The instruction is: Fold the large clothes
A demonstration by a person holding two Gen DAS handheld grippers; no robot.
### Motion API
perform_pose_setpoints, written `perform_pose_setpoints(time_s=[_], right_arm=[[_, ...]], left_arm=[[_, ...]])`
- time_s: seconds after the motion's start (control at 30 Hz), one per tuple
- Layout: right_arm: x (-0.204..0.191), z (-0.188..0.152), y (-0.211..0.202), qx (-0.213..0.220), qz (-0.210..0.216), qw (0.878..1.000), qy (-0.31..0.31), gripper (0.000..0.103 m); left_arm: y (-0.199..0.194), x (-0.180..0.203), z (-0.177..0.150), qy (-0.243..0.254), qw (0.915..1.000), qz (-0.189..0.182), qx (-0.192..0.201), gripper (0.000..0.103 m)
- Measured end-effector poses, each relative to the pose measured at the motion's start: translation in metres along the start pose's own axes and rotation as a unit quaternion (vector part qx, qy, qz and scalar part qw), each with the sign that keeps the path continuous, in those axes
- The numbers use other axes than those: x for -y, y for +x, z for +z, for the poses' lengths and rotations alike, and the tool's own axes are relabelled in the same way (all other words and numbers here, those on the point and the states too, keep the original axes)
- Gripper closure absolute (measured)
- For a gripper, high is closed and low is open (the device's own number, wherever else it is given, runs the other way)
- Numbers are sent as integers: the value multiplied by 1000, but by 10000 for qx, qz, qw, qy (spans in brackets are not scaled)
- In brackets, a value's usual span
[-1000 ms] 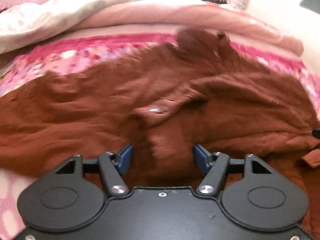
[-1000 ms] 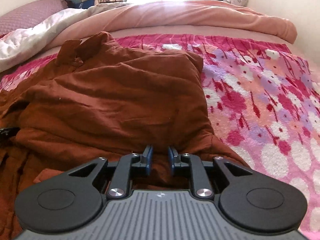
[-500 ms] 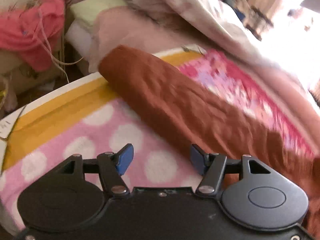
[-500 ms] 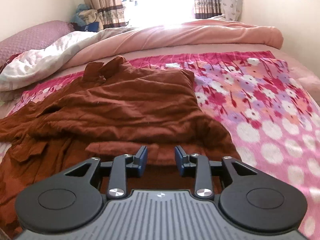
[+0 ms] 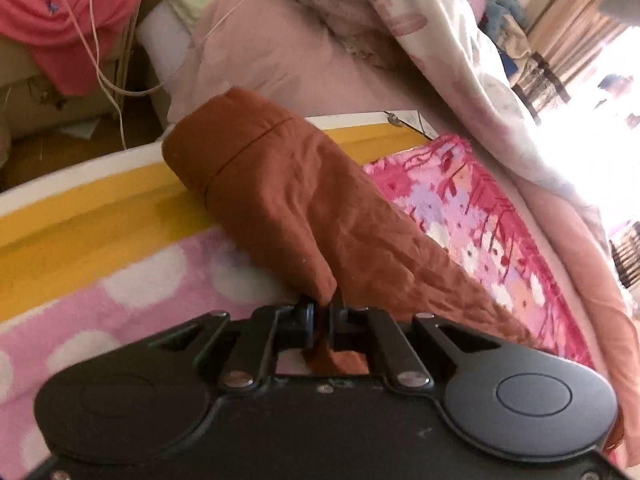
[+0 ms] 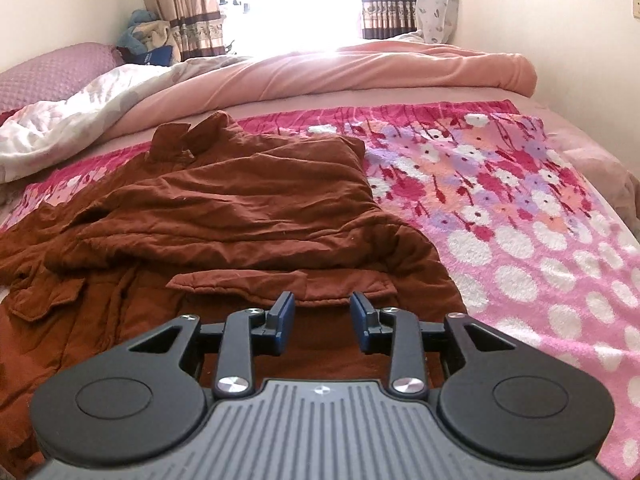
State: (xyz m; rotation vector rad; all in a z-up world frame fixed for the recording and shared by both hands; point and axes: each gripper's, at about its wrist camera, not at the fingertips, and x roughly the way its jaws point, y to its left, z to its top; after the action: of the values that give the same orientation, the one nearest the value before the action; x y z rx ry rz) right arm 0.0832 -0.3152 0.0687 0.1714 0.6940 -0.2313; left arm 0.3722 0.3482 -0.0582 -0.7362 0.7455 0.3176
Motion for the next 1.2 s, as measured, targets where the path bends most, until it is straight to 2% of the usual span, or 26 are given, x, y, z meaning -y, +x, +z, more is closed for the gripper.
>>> perform_pose_setpoints(time_s=[0.07, 0.13, 0.23, 0.3, 0.37, 0.43, 0.5, 0.57, 0.67, 0.73, 0.77, 0.8, 0.87, 0.97, 1.0, 1.03, 1.07, 1.1, 1.2], right_arm=[[1, 0, 4, -8, -1, 10000, 56, 64], [4, 1, 8, -6, -23, 9999, 147, 64], [8, 4, 15, -38, -80, 9997, 221, 64], [9, 6, 19, -42, -101, 9997, 239, 64], [10, 7, 23, -42, -27, 9996, 260, 64], [10, 7, 27, -69, 66, 9996, 256, 64], [10, 4, 31, -108, 155, 9996, 221, 64], [12, 2, 32, -137, 225, 9994, 230, 64], [16, 1, 32, -148, 252, 9993, 243, 64], [21, 0, 31, -124, 300, 9991, 264, 64], [23, 1, 30, -115, 329, 9990, 273, 64], [25, 1, 29, -102, 355, 9989, 276, 64], [27, 0, 27, -81, 432, 9987, 241, 64], [31, 0, 26, -79, 555, 9983, 173, 64], [32, 0, 27, -84, 570, 9982, 162, 64], [34, 0, 28, -87, 566, 9982, 175, 64], [35, 1, 31, -94, 571, 9981, 201, 64], [36, 1, 33, -105, 584, 9980, 227, 64], [33, 3, 38, -126, 663, 9974, 255, 64]], left_arm=[[-2, 9, -1, 258, 9996, 104, 69, 100], [-15, 21, -4, 490, 9983, 124, 297, 100], [-44, 53, -13, 989, 9929, -77, 661, 100], [-64, 86, -23, 1451, 9852, -342, 844, 100], [-85, 128, -44, 2011, 9723, -621, 1019, 100], [-102, 175, -76, 2605, 9540, -982, 1110, 100], [-112, 219, -114, 3130, 9336, -1445, 974, 100], [-120, 259, -162, 3618, 9091, -1933, 732, 100], [-117, 310, -241, 4356, 8679, -2375, 229, 100], [-99, 334, -296, 4948, 8374, -2309, -232, 99], [-85, 342, -321, 5203, 8253, -2144, -463, 98], [-74, 345, -337, 5350, 8194, -1964, -618, 98], [-56, 342, -353, 5367, 8201, -1787, -866, 96], [-57, 333, -346, 5272, 8221, -1928, -957, 86], [-62, 329, -338, 5157, 8277, -1952, -1041, 82], [-67, 325, -326, 4982, 8361, -2003, -1126, 64], [-77, 320, -317, 4796, 8439, -2112, -1149, 57], [-88, 313, -306, 4633, 8480, -2299, -1158, 57], [-122, 295, -285, 4611, 8345, -2792, -1146, 56]])
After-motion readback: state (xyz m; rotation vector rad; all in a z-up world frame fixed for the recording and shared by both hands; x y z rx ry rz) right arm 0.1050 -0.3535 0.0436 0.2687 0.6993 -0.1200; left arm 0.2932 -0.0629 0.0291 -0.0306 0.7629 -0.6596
